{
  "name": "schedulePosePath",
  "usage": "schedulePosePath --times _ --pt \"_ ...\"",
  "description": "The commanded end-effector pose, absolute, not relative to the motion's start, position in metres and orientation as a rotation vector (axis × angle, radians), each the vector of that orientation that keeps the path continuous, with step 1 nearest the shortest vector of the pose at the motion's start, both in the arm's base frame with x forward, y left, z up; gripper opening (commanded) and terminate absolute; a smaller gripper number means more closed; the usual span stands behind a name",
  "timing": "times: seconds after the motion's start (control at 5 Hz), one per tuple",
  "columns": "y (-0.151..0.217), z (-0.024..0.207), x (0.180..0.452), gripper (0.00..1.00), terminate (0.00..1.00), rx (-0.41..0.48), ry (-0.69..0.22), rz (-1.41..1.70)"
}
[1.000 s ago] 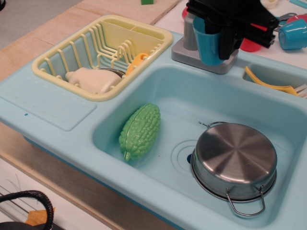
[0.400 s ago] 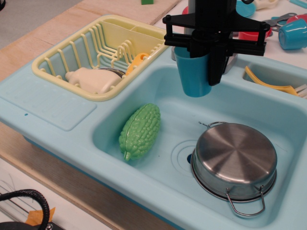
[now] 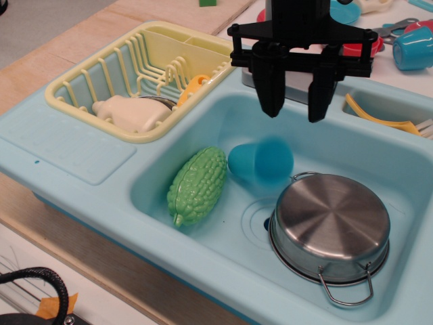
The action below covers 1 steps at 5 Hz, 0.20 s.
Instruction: Put cup from anywhere into sink
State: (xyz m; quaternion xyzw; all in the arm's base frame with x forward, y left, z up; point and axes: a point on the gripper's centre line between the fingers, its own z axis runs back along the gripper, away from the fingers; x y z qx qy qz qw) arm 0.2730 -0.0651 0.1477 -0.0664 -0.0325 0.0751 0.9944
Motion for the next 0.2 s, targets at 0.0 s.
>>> schedulePosePath --times 0.0 --pt "-0.0624 0.1574 0.2739 1.00 1.00 -0.142 -0.102 0.156"
